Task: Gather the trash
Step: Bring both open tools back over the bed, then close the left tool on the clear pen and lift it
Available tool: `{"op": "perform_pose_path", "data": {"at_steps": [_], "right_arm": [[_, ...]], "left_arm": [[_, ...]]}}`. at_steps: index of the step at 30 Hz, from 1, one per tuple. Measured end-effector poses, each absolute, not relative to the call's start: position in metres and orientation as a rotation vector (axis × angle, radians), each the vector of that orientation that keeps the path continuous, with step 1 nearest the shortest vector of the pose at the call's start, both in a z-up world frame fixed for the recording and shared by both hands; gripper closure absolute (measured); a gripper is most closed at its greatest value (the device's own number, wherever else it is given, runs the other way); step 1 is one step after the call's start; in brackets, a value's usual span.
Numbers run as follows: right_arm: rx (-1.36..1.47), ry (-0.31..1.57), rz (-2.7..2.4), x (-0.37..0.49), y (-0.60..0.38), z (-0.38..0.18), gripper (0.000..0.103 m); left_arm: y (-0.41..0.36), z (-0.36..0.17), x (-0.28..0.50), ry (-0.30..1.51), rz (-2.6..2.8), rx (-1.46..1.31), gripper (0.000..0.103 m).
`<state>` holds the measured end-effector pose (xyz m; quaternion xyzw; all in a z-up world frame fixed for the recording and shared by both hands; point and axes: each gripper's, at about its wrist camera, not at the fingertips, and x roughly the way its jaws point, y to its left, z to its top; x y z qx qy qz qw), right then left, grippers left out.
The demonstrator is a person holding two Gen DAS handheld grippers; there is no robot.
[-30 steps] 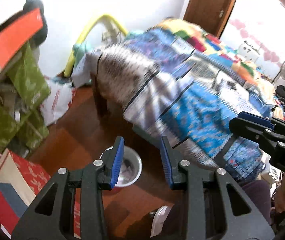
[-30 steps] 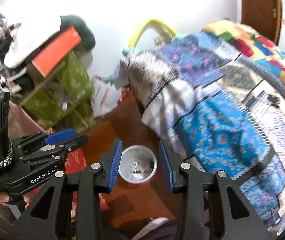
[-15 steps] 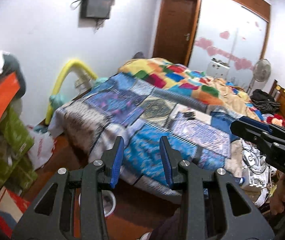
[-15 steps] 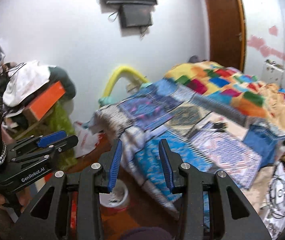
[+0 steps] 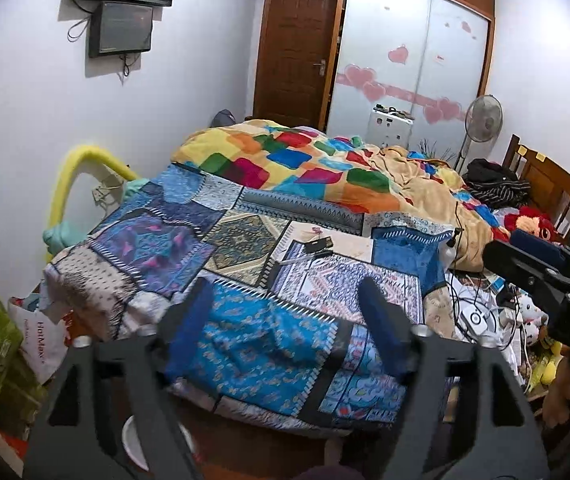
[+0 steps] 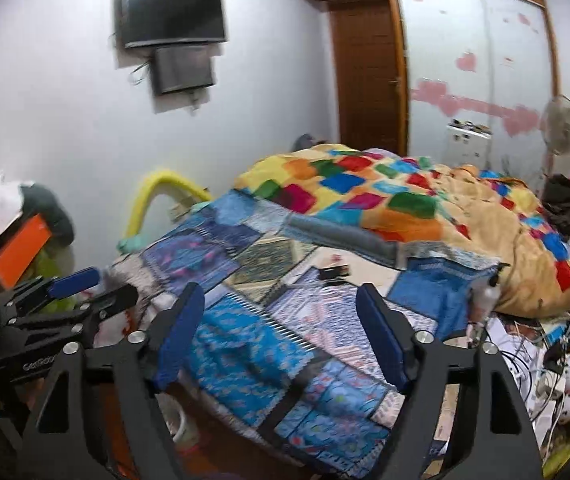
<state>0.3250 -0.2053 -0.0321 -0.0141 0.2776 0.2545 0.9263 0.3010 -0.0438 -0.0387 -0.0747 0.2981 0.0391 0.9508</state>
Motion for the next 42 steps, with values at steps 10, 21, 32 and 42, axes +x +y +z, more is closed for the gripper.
{"op": "perform_pose_path", "data": {"at_steps": [10,21,32,42], "right_arm": [[0.031,0.672,0.402,0.389,-0.242,-0.069,0.027],[0.037,0.799,0.341,0.458,-0.249,-0.125,0.027],[0.026,0.912,0.344,0.510,-0.238,-0.184,0.027],[0.000,0.954,0.340,0.532,-0.233,-0.212,0.027]], "left_arm": [[-0.049,-0.076,0.384,0.679,0.036,-0.149,0.019],[-0.051,-0.155,0.496,0.820,-0.037,-0.101,0.019],[-0.048,-0.239,0.595,0.955,-0.162,-0.080,0.032],[-0.060,-0.280,0.649,1.000,-0.251,0.009,0.060]]}}
